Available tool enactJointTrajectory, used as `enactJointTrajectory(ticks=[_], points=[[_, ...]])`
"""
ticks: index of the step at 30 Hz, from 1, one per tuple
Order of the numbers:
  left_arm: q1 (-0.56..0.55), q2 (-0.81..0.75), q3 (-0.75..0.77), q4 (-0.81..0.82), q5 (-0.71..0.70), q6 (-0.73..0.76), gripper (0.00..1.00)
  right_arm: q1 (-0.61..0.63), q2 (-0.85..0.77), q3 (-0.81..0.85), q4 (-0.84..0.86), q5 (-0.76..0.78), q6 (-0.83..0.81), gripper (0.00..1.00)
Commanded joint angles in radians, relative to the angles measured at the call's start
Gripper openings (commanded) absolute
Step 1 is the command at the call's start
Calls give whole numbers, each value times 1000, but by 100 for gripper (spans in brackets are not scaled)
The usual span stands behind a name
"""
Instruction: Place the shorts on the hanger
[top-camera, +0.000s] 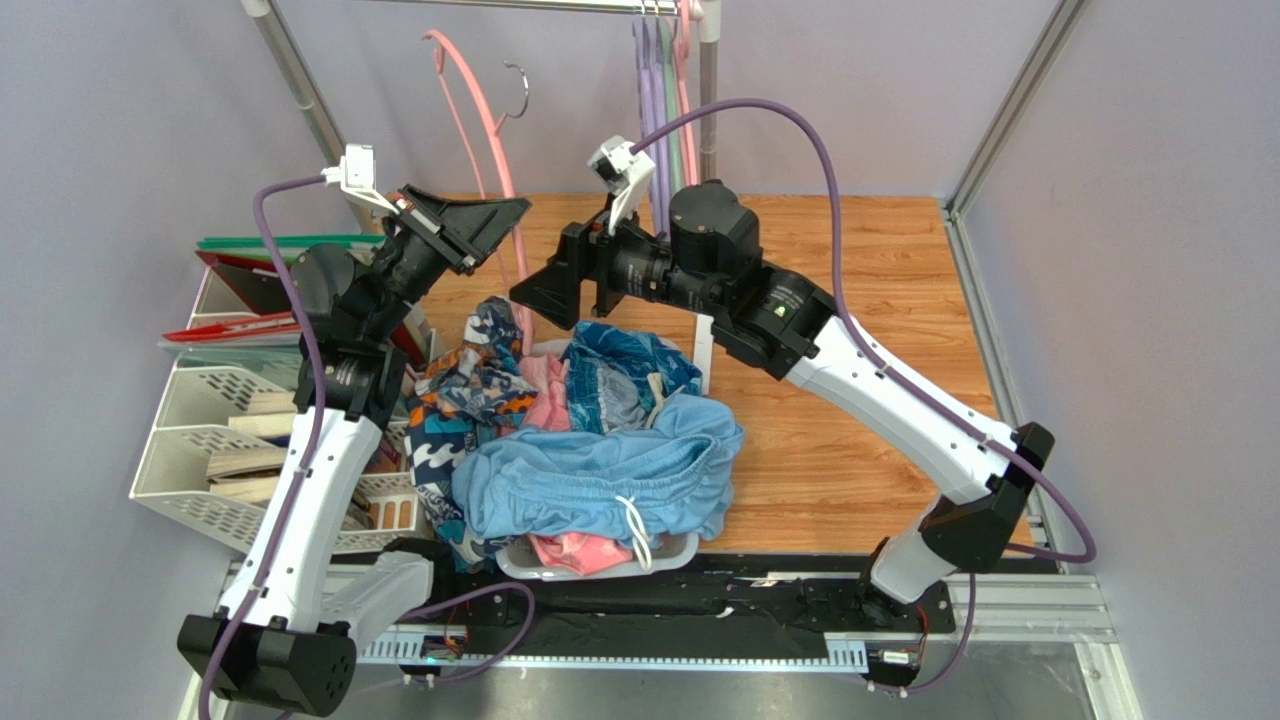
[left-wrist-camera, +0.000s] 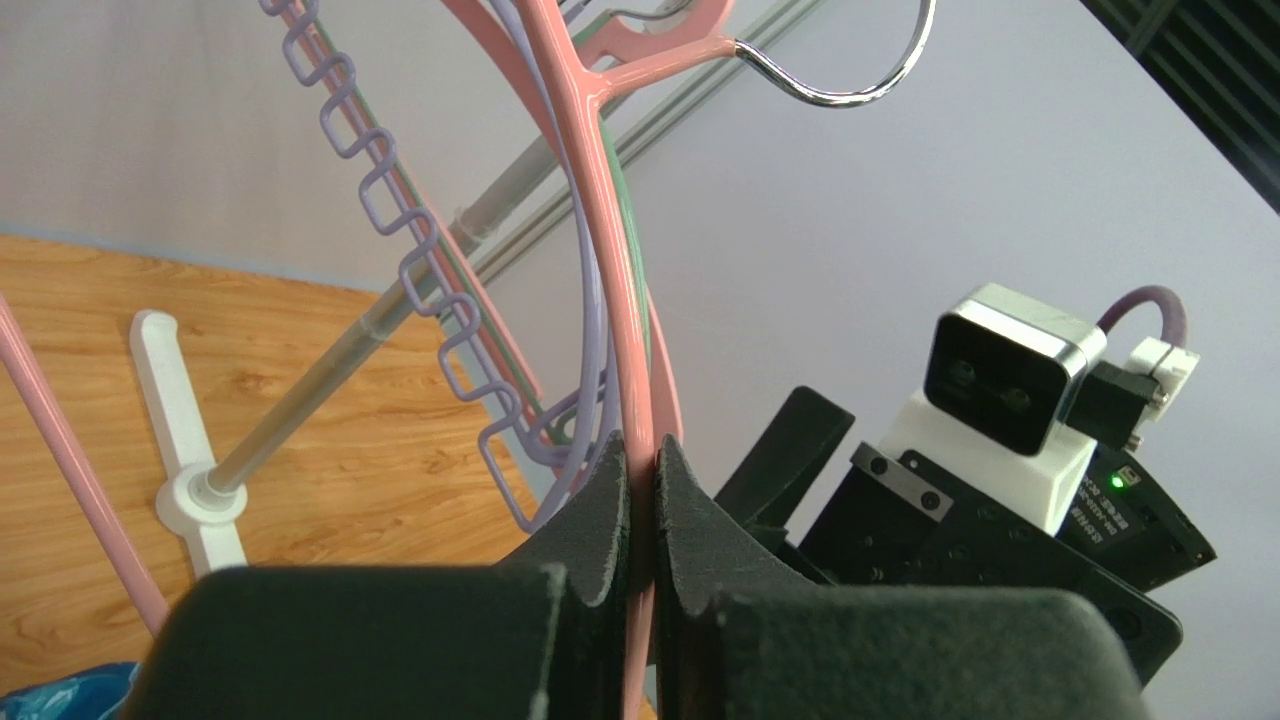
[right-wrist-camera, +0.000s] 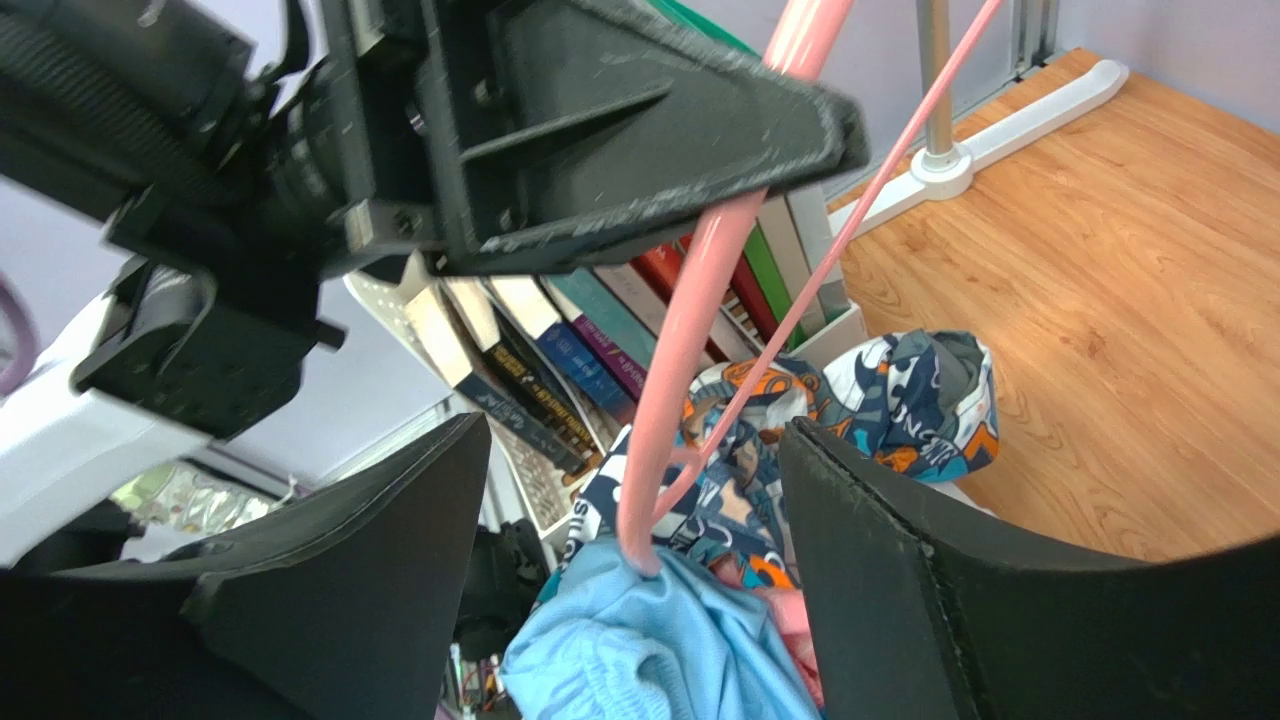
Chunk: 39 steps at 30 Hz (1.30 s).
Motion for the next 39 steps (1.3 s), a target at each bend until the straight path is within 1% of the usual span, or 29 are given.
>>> enactJointTrajectory(ticks=[1, 3, 4, 6, 7, 9, 10, 11, 12, 15, 16, 18, 19, 20, 22, 23, 24, 25, 26, 27, 28, 29, 30, 31, 32, 33, 35, 37, 39], points=[[-10, -49, -8, 17, -16, 45, 0, 21, 63, 74, 49, 72, -15, 74], [-11, -65, -13, 2, -15, 54, 0, 23, 78, 89, 47, 89, -21, 69], [-11, -72, -14, -6, -18, 65, 0, 23, 91, 97, 44, 90, -29, 63], [-11, -91, -17, -32, -16, 72, 0, 23, 98, 103, 41, 104, -29, 58], [-13, -96, -20, -41, -13, 80, 0, 23, 104, 106, 41, 105, -29, 52], [-19, -113, -30, -63, -6, 98, 0, 23, 104, 112, 41, 105, -33, 34], [-19, -121, -30, -76, -6, 108, 0, 21, 104, 112, 38, 101, -39, 14], [-19, -127, -33, -90, -6, 117, 0, 21, 92, 109, 35, 102, -51, 5], [-19, -141, -28, -125, -4, 143, 0, 23, 83, 99, 32, 107, -73, 0], [-19, -174, -17, -205, 27, 219, 18, 12, 23, 53, 3, 105, -120, 0], [-19, -185, -14, -256, 51, 250, 35, 7, 2, 36, -3, 98, -128, 0], [-19, -228, -10, -335, 83, 340, 48, -12, -64, 5, -32, 67, -163, 0], [-19, -243, -10, -360, 123, 374, 59, -20, -87, -25, -45, 56, -177, 0], [-19, -278, -11, -423, 137, 411, 67, -26, -109, -44, -71, 46, -196, 0], [-19, -315, -5, -497, 181, 528, 81, -48, -179, -94, -97, 0, -252, 0], [-19, -346, 0, -579, 206, 578, 85, -54, -207, -108, -124, -28, -277, 0], [-19, -358, 30, -640, 224, 694, 91, -62, -246, -119, -149, -83, -300, 0], [-19, -366, 50, -703, 244, 759, 97, -63, -270, -140, -176, -101, -344, 0], [-19, -378, 94, -822, 257, 904, 97, -63, -293, -151, -233, -124, -354, 0], [-19, -383, 122, -886, 261, 981, 97, -65, -313, -167, -267, -179, -402, 0], [-19, -388, 147, -940, 307, 1061, 92, -65, -360, -183, -325, -200, -427, 0], [-21, -386, 177, -1050, 326, 1133, 91, -63, -382, -217, -357, -216, -441, 0], [-19, -383, 250, -1101, 332, 1287, 98, -65, -402, -229, -397, -274, -462, 0], [-19, -378, 288, -1147, 339, 1353, 99, -62, -429, -237, -480, -296, -484, 0], [-19, -362, 361, -1234, 341, 1464, 99, -63, -443, -252, -520, -309, -510, 0], [-19, -351, 395, -1274, 329, 1508, 99, -63, -455, -254, -608, -330, -530, 0], [-19, -307, 491, -1386, 318, 1624, 99, -62, -484, -257, -693, -338, -609, 0], [-19, -286, 542, -1449, 313, 1697, 99, -63, -506, -259, -805, -318, -666, 0], [-19, -271, 575, -1505, 303, 1792, 99, -63, -541, -271, -864, -304, -722, 0]])
